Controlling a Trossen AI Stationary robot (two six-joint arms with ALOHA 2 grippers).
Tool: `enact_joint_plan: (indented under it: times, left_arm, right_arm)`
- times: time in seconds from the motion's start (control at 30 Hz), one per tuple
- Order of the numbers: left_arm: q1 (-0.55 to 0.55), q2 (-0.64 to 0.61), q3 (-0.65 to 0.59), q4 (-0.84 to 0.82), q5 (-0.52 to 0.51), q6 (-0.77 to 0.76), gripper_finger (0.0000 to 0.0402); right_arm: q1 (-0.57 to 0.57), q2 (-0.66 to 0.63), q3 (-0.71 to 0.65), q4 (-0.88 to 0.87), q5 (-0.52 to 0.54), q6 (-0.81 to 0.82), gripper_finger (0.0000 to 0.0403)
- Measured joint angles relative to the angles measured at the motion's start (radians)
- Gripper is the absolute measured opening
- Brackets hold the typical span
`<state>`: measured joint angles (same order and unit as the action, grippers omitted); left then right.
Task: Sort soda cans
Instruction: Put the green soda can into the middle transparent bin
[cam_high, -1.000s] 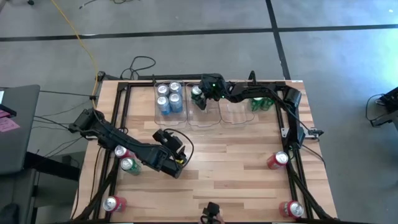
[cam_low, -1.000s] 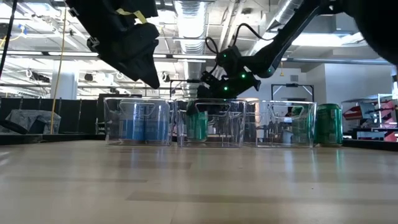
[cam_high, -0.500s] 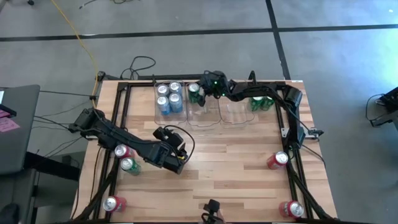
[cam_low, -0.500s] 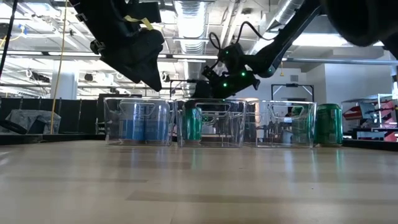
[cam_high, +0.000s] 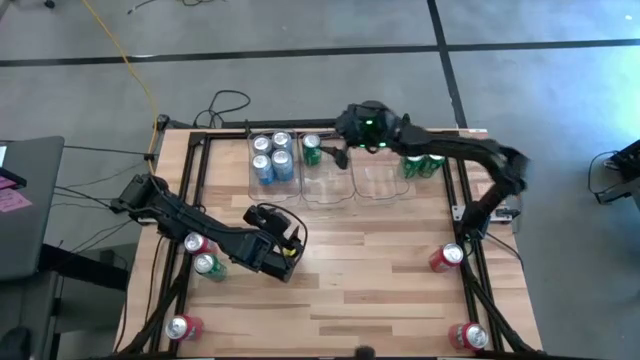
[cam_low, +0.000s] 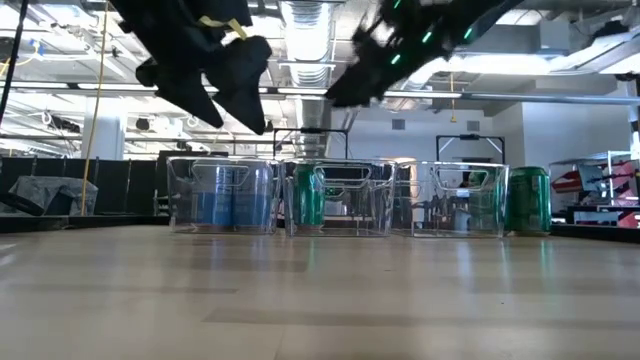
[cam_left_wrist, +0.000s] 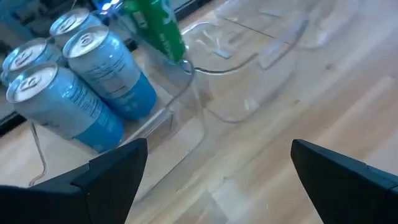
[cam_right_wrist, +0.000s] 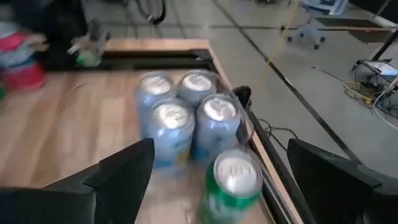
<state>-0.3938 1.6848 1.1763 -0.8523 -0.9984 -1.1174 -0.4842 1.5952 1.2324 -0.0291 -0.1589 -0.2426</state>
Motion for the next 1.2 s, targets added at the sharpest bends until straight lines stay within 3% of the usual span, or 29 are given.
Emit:
enact_joint_plan:
  times: [0.17, 0.47, 0.7, 0.93, 1.1, 1.2]
  left_arm:
    - [0.001, 0.000, 0.000, 0.002, 0.020, -0.006, 0.0391]
    - [-0.007, 0.000, 0.000, 0.006, 0.007, -0.022, 0.0391]
    - [0.010, 0.003, 0.000, 0.006, -0.044, -0.006, 0.0391]
    - [0.080, 0.003, 0.000, 0.097, -0.068, 0.076, 0.0391]
    - [0.128, 0.003, 0.000, 0.185, -0.054, 0.177, 0.0391]
    - [0.147, 0.003, 0.000, 0.202, -0.049, 0.197, 0.0391]
  right_arm:
    - [0.043, -0.199, -0.001, -0.344, 0.000, -0.065, 0.0371]
    - [0.111, -0.407, -0.179, -0.452, 0.032, 0.139, 0.0307]
    - [0.178, -0.521, -0.344, -0.576, 0.343, 0.321, 0.0278]
    - [0.248, -0.651, -0.404, -0.716, 0.458, 0.495, 0.0264]
    - [0.283, -0.693, -0.404, -0.870, 0.621, 0.582, 0.0245]
    - [0.295, -0.695, -0.404, -0.942, 0.659, 0.641, 0.0234]
